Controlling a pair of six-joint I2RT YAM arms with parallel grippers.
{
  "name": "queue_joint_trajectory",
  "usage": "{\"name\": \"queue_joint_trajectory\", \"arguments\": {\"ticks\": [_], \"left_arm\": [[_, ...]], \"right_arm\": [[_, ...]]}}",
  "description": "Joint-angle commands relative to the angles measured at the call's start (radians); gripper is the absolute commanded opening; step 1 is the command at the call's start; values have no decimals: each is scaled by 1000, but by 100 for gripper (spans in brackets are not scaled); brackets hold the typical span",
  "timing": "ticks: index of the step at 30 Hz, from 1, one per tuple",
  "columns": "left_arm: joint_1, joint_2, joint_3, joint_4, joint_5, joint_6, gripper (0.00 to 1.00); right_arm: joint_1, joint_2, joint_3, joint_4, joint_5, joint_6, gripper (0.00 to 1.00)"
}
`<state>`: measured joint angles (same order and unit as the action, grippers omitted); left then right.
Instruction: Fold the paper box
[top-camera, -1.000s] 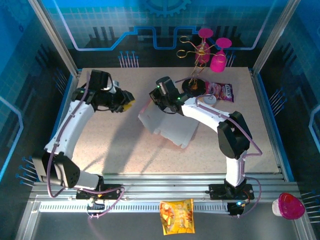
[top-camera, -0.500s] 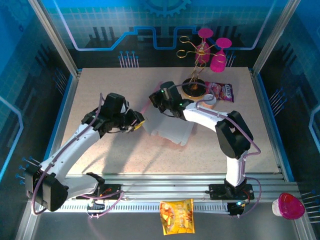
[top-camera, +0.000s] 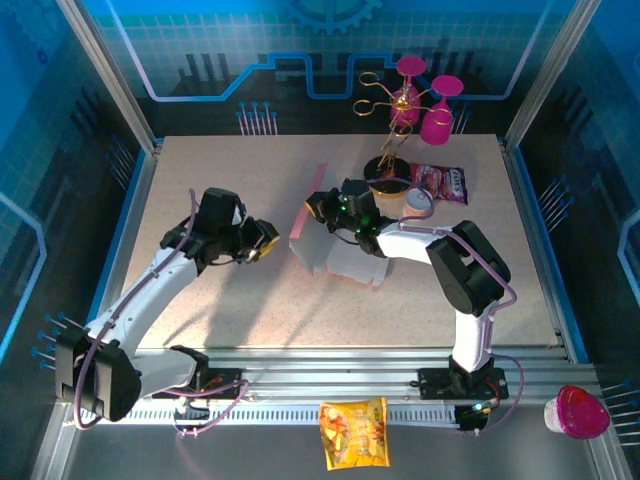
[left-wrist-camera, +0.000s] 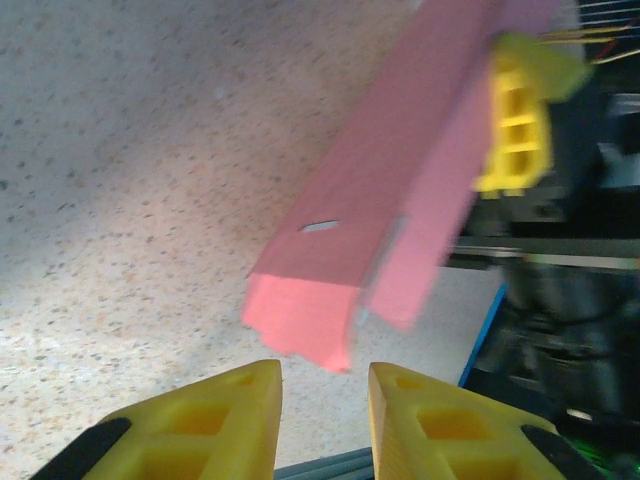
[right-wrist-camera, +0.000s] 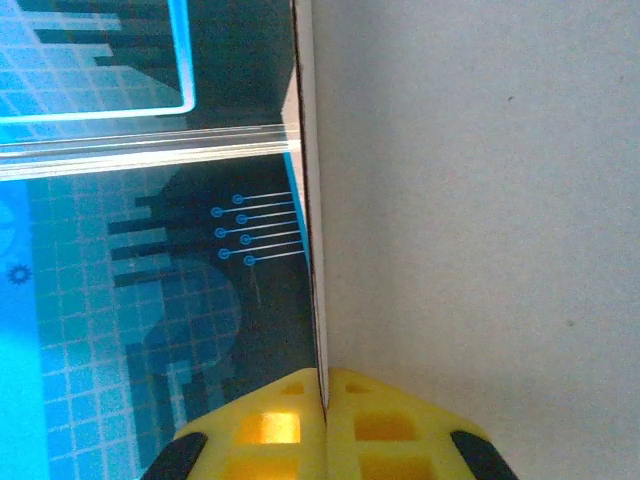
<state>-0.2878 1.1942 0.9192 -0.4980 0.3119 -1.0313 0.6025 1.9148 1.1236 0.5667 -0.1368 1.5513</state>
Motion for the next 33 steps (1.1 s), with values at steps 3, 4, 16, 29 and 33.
{"name": "queue_joint_trajectory", "arguments": {"ticks": [3, 4, 16, 29, 33], "left_arm": [[-2, -9, -70, 127, 49, -66, 32], [-3, -10, -80, 145, 58, -85, 33], [-27, -56, 65, 94, -6, -425, 25], [-93, 40, 225, 36, -61, -568, 33], [-93, 59, 223, 73, -57, -582, 33]], "right_arm": [[-4, -43, -8, 54, -11, 3, 0], [-4, -42, -7, 53, -10, 4, 0], [23, -73, 19, -30, 51, 26, 0], [57, -159, 127, -253, 154, 15, 0], [65, -167, 139, -270, 162, 15, 0]]}}
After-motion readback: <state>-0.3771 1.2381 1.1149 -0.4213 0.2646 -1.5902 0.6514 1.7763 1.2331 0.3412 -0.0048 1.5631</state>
